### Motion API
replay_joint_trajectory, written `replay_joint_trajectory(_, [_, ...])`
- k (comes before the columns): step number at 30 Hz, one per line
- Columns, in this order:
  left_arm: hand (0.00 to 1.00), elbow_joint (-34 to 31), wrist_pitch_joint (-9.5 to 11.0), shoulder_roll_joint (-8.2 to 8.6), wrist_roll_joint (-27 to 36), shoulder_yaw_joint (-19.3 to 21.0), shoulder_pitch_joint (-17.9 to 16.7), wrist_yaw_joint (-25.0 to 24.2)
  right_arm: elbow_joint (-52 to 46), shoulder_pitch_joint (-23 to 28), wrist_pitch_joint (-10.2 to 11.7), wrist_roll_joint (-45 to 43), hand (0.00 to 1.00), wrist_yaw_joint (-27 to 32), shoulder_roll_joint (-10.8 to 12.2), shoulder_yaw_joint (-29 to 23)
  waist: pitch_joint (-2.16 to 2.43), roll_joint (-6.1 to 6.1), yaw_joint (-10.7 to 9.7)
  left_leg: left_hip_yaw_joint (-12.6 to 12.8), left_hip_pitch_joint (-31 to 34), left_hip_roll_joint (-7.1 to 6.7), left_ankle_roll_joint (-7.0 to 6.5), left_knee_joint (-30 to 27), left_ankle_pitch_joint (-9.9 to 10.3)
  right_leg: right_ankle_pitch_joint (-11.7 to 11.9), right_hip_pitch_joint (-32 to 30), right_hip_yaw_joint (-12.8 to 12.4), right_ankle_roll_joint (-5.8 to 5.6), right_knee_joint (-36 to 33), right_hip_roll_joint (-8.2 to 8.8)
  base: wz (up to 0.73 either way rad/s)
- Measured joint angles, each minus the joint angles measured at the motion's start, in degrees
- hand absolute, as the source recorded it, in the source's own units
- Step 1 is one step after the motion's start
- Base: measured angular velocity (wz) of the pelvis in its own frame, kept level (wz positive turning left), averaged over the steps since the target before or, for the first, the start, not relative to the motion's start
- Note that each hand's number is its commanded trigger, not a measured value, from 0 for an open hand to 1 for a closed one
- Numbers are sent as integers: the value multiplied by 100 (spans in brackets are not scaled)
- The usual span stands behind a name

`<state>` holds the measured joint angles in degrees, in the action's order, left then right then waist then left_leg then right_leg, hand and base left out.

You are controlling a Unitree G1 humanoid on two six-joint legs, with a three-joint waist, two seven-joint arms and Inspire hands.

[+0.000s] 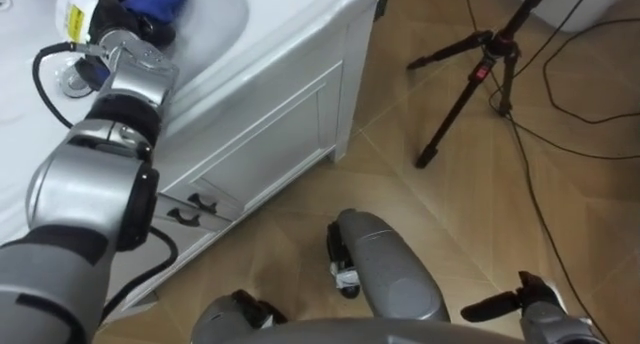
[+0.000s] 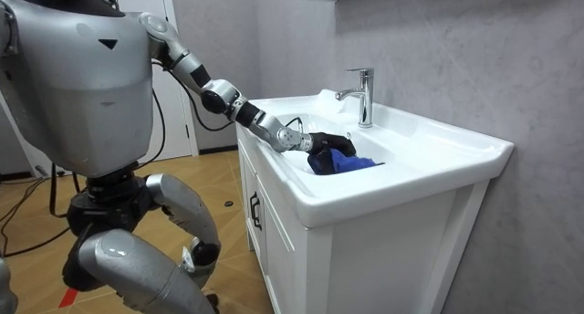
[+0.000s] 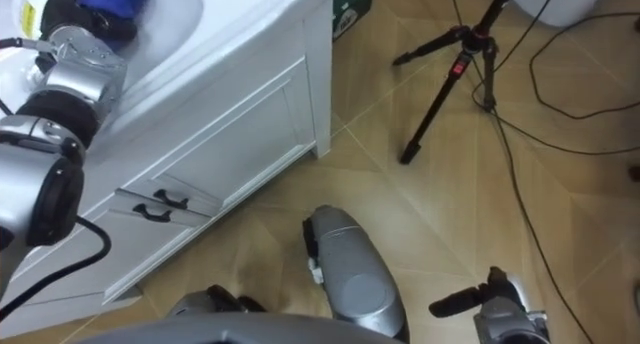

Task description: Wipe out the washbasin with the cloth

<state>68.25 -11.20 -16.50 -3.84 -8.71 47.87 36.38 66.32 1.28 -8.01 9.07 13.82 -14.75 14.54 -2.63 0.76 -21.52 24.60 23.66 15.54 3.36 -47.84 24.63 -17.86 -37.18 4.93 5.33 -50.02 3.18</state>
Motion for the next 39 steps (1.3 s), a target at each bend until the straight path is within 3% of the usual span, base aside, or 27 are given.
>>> replay_joint_trajectory(5, [100, 0, 19, -30, -8, 84, 0, 151, 26, 94, 5, 186, 0, 48, 0, -5, 10, -16, 36, -56, 3, -29, 3, -3, -1, -4, -7, -21, 23, -28, -34, -7])
replay_joint_trajectory(10, [100, 5, 18, -199, -19, 77, -1, 174, -157, 281, 41, 179, 0, 111, -1, -5, 21, -29, 134, -101, 8, -42, 12, -11, -4, -3, -25, -46, 75, -58, -83, -4])
replay_joint_trajectory(15, [100, 72, -39, -680, -683, 73, -4, 176, -287, 339, 44, 136, 0, 119, -44, -19, 36, -28, 290, -134, 39, -27, 40, -23, -22, 6, -83, -41, 145, -74, -128, -8])
replay_joint_trajectory(18, [100, 89, -46, -835, -1352, 65, -12, 179, -477, 439, 54, 135, 0, 105, -141, -24, 36, -28, 445, -187, 56, -37, 76, -23, -45, 18, -78, -28, 184, -79, -131, 2])
replay_joint_trajectory(24, [100, 99, -130, -1125, -2188, 17, -139, 177, -564, 440, 149, -80, 0, 14, -228, -74, 37, -29, 559, -342, 132, -133, 75, -41, -41, 38, -78, -16, 139, -76, -113, 5])
replay_joint_trajectory(31, [100, 271, -261, -1216, -2855, -269, -299, 112, -630, 523, 206, -316, 0, -29, -266, -76, 30, -45, 663, -358, 183, -128, 42, -43, -20, 83, -71, 47, 146, -20, -75, 3])
replay_joint_trajectory(39, [100, 370, -278, -1241, -3234, -510, -539, -323, -626, 517, 255, -484, 0, -149, -298, -246, -15, -191, 700, -474, 276, -132, -18, -44, -1, 140, -29, 188, 162, 114, -42, 4])
